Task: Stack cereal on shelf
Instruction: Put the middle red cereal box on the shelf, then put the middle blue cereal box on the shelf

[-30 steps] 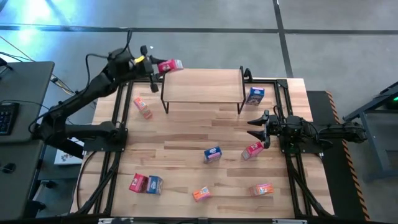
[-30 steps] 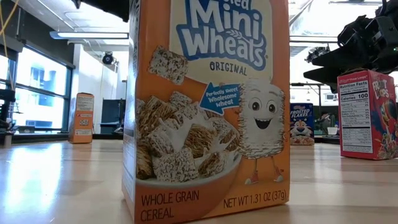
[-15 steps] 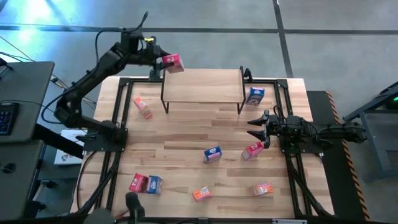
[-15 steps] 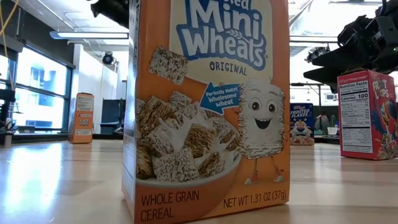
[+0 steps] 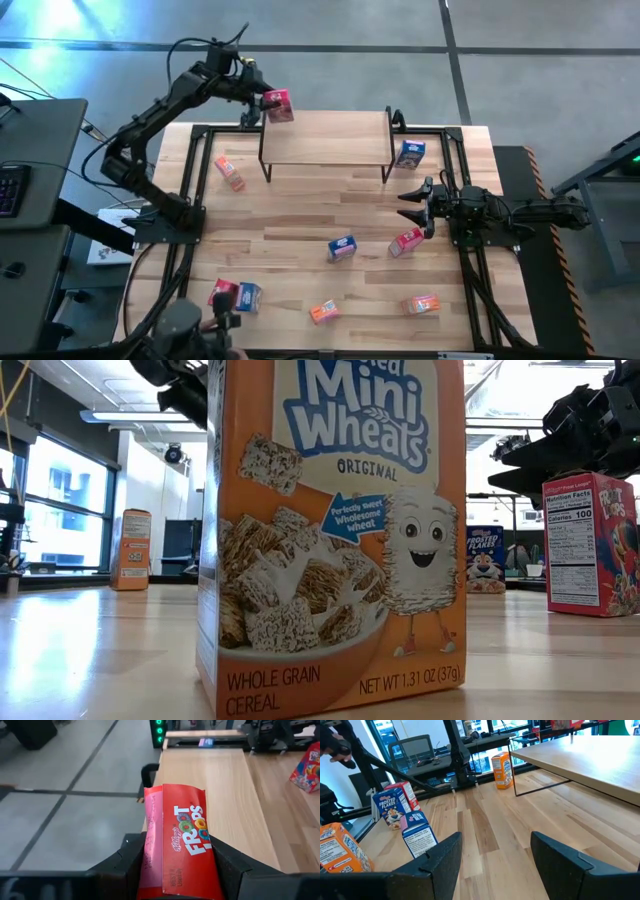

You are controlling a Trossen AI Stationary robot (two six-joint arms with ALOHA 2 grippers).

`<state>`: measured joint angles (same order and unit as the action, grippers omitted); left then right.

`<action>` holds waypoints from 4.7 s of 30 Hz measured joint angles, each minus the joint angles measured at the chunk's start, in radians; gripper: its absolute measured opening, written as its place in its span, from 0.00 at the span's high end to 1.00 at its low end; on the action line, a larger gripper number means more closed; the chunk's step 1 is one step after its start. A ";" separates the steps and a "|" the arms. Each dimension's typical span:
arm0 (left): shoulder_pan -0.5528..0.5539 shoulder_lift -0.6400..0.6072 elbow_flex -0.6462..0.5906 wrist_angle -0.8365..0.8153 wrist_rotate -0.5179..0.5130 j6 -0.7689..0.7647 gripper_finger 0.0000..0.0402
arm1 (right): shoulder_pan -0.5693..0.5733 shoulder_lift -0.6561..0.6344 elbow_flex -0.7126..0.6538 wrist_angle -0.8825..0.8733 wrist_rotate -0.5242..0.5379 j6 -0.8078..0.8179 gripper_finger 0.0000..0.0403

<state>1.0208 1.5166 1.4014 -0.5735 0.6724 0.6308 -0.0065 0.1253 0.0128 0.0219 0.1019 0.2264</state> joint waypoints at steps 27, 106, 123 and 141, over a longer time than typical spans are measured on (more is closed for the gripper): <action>0.001 0.067 0.000 -0.006 -0.001 -0.035 0.61 | 0.000 0.000 0.000 0.000 0.000 0.000 0.43; -0.789 -0.293 -0.001 0.001 -0.391 -0.565 0.38 | 0.000 0.000 0.000 0.000 0.000 0.000 0.43; -1.050 -0.293 -0.001 0.001 -0.683 -0.696 0.38 | 0.000 0.000 0.000 0.000 0.000 0.000 0.43; -1.211 -0.262 0.000 -0.033 -0.836 -0.881 0.38 | 0.000 0.000 0.000 0.000 0.000 0.000 0.43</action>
<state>-0.1900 1.2543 1.4010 -0.6065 -0.1635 -0.2507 -0.0067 0.1253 0.0128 0.0220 0.1017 0.2264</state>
